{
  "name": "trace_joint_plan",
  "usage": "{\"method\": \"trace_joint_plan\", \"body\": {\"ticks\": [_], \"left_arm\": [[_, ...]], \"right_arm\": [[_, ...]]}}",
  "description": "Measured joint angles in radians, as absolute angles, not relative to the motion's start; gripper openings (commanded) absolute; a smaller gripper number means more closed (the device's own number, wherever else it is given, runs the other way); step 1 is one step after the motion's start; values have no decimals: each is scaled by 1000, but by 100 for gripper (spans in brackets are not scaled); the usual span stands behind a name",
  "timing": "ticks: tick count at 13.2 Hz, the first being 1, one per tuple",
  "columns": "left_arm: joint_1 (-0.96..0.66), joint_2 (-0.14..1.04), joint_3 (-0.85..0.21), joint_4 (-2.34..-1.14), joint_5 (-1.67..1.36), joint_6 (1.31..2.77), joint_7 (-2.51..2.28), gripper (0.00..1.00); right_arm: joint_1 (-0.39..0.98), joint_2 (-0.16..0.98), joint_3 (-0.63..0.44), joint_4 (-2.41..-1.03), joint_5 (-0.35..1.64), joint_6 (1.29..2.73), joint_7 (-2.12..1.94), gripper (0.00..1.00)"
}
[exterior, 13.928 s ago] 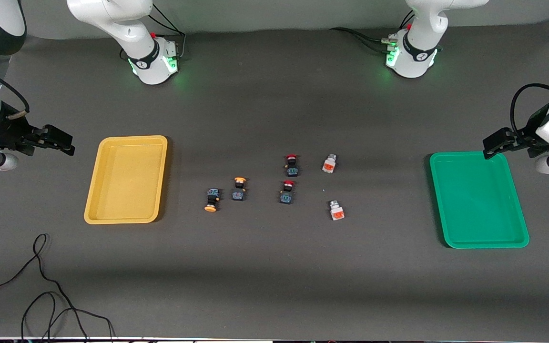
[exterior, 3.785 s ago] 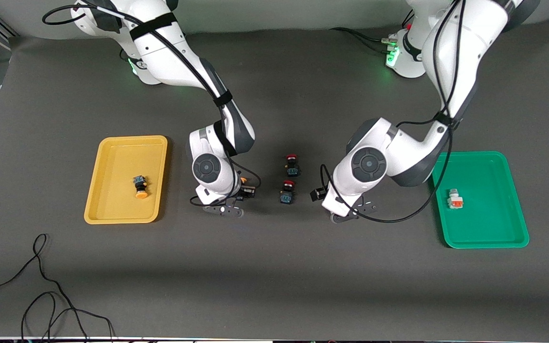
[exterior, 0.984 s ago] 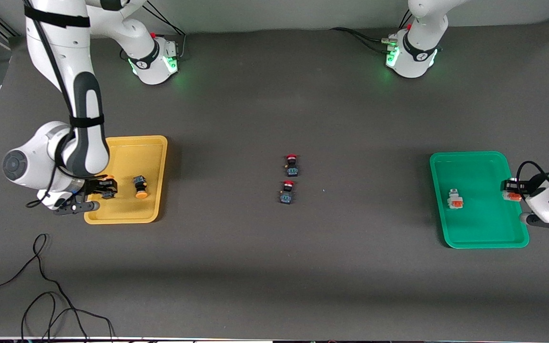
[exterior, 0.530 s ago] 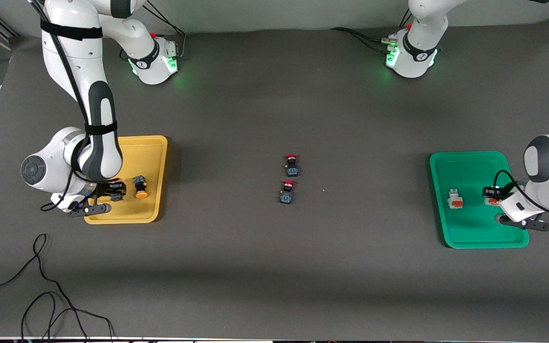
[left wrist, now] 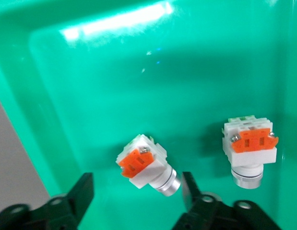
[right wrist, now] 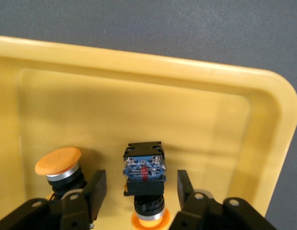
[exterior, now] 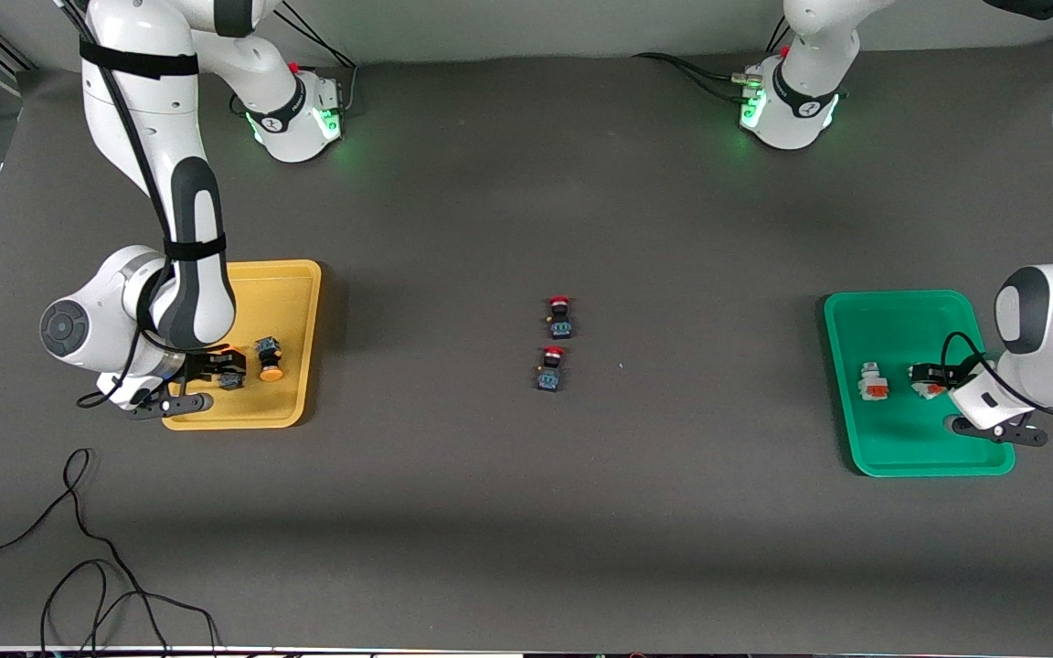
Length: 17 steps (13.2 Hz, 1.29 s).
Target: Place green and yellow buttons in trays
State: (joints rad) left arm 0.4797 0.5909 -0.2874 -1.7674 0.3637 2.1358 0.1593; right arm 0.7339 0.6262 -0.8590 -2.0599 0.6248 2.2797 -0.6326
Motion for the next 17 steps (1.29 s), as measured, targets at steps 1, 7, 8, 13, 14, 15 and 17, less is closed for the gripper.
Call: {"method": "trace_joint_plan", "body": {"ticks": [1,7,8,13,14,15,17], "left_arm": [[480,584,-287,-1748,364,2134,159,100],[477,417,-377,-1509,341,1746,165,100],[476,387,-404,-1458,322,1663,169,100],[467,263,-504,-1345,277,1464,174,100],[464,239,-516,-1344,273,1447,174,100],[455,218,-521,-1343,262,1433,175,100],[365,170,-450,-1339,224,1414,175,100]], "right_arm": [[734,617,-863,-2050,627,2270,-633,76],[750,468,-1037,-1901,622,1886,-579,76],[751,447,-1056,-1863,608,1822,-549,76],[755,412,-1143,-1560,535,1457,-364,83],[755,410,-1156,-1503,525,1391,-324,84],[755,408,-1163,-1449,509,1330,-286,84],[757,406,-1165,-1358,472,1242,-232,92]]}}
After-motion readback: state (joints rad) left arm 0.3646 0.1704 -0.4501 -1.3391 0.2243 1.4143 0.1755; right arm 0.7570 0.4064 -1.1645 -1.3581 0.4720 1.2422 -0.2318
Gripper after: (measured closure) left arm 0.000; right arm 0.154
